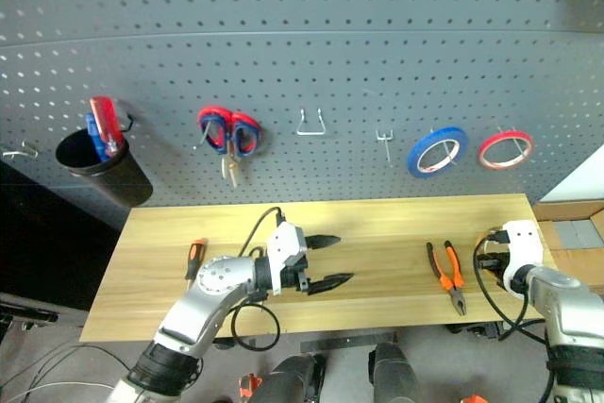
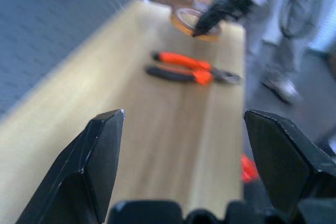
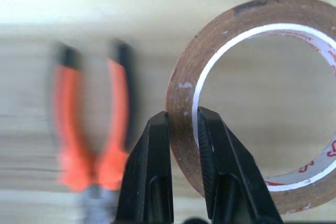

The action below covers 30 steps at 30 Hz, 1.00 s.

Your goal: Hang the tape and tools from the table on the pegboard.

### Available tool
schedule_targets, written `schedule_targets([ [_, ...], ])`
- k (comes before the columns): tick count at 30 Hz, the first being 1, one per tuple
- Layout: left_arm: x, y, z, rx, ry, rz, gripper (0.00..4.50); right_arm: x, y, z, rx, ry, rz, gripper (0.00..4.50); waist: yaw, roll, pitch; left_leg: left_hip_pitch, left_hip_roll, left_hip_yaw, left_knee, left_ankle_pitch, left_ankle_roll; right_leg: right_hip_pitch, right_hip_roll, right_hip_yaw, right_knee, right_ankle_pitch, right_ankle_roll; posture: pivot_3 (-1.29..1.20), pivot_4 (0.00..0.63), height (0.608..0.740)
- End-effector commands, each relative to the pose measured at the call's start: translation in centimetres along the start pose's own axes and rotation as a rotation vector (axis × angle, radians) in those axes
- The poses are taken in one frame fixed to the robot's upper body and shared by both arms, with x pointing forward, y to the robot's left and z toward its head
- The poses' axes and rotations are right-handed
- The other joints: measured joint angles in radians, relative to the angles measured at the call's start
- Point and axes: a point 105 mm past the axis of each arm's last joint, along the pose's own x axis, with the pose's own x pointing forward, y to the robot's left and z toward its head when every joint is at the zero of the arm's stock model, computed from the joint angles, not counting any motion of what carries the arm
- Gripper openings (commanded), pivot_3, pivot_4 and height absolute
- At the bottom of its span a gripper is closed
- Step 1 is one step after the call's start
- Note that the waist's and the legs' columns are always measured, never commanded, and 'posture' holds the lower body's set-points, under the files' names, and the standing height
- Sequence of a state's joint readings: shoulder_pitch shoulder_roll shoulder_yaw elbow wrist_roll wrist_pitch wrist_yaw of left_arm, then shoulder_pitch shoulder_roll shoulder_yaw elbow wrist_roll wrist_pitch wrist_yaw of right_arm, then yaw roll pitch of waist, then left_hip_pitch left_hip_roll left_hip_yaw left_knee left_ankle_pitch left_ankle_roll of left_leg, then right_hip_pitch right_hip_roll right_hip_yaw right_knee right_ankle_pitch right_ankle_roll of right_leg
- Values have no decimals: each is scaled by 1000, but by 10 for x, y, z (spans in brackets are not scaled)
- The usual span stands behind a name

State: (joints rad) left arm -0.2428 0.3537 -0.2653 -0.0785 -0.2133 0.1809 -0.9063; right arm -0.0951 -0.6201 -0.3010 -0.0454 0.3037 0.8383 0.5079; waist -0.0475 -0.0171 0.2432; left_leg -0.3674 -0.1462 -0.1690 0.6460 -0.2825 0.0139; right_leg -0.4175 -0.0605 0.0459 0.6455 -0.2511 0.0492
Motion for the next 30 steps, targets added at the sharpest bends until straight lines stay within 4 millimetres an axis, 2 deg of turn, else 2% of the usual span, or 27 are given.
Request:
schedule_targets([
  [1, -5, 12, 19, 36, -112, 49, 3908, -35, 29, 36, -45, -210, 145, 111, -7, 0, 0, 0, 0, 0, 0, 0, 0, 0, 0, 0, 0, 0, 0, -269, 241, 740],
  [4, -7, 20, 27, 41, -173, 96, 3908, -62, 60, 52, -84, -348, 260, 111, -20, 1, 0, -1, 1, 3, 0, 0, 0, -2, 1, 0, 1, 0, 1, -306, 237, 740],
  [8, -14, 29, 39, 42, -244, 155, 3908, -88, 122, 71, -196, -502, 423, 111, -49, 1, -1, -1, 1, 5, 1, 0, 0, -2, 1, 1, 1, 2, 3, -339, 232, 740],
  [11, -20, 37, 45, 22, -274, 210, 3908, -98, 163, 91, -253, -596, 534, 111, -72, 1, -1, -1, 3, 6, 3, 0, 0, -2, 3, 2, 1, 4, 5, -337, 234, 740],
  [13, -24, 40, 47, 38, -268, 233, 3908, -99, 180, 106, -294, -649, 562, 111, -87, 1, -1, -1, 4, 7, 4, 0, 0, -2, 4, 3, 0, 6, 4, -327, 227, 740],
  [15, -30, 44, 46, 57, -247, 248, 3908, -94, 187, 126, -299, -708, 529, 111, -92, 0, -1, -1, 4, 7, 5, 0, 0, -2, 4, 2, 1, 7, 3, -315, 220, 740],
  [17, -36, 53, 46, 60, -244, 285, 3908, -82, 189, 139, -317, -713, 486, 111, -93, 0, -1, -1, 5, 7, 6, 0, -1, -2, 6, 2, 1, 8, 2, -305, 216, 740],
  [21, -41, 52, 42, 78, -222, 286, 3908, -65, 190, 142, -333, -693, 466, 111, -85, 0, -4, -1, 6, 6, 6, 1, -1, -3, 6, 1, 1, 8, 2, -273, 189, 740],
  [24, -47, 53, 41, 77, -221, 325, 3908, -54, 199, 141, -365, -673, 485, 111, -87, 1, -5, -3, 5, 7, 7, 1, -1, -5, 6, 1, 1, 9, 1, -250, 180, 740],
  [27, -51, 50, 35, 72, -201, 359, 3908, -40, 200, 139, -407, -646, 487, 111, -90, 2, -8, -9, 5, 8, 11, 0, -1, -10, 6, 0, 2, 9, 1, -224, 171, 740],
  [30, -55, 50, 32, 65, -197, 385, 3908, -35, 204, 142, -437, -654, 515, 111, -88, 1, -10, -16, 5, 8, 16, 0, -1, -18, 6, 0, 6, 10, -1, -207, 163, 740],
])
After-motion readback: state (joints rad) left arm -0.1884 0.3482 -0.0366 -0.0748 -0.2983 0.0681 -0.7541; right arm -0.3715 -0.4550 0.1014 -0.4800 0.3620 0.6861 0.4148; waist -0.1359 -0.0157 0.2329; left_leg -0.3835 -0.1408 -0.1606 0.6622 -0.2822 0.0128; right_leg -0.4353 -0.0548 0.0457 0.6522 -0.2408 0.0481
